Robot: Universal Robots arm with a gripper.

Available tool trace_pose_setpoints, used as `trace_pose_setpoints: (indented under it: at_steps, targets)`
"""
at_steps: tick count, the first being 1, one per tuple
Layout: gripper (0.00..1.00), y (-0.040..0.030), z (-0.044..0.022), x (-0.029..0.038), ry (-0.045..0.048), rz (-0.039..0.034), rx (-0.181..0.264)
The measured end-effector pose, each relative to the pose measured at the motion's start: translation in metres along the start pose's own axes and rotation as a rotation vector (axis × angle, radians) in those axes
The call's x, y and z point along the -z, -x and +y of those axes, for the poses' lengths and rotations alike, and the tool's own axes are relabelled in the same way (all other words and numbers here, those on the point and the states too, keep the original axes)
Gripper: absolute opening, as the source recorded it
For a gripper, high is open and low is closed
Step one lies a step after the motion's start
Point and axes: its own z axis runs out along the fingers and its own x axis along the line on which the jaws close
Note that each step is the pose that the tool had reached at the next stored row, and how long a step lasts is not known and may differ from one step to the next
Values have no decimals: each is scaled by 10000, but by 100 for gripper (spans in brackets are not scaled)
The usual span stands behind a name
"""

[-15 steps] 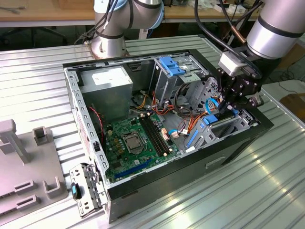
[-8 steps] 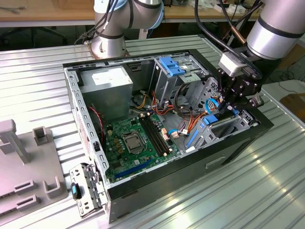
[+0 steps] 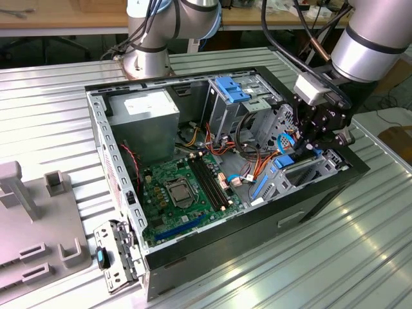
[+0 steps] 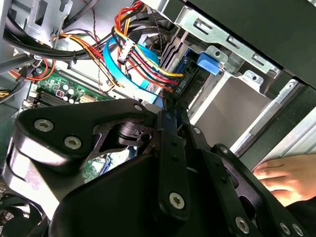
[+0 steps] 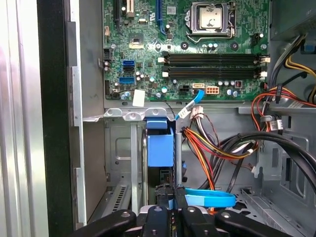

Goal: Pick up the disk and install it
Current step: 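Insert the second disk wire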

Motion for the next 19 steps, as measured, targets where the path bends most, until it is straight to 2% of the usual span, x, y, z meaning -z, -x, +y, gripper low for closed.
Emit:
trace_pose_setpoints:
  at_steps: [7,8,9,12,15,17,18,19]
  targets:
    - [18,-3,0,-13,-2,-20,0]
    - [18,-2,-1,2,-2,-25,-1]
    - [24,-2,-3,20,-2,-26,-1]
    - [24,-2,-12,149,-1,-12,0]
    - [24,-2,-14,164,-1,-13,-1]
    - [23,-2,-14,168,-1,-12,-1]
    - [11,-2,-14,170,-1,-13,-1]
    - [11,-2,-14,173,-1,-11,-1]
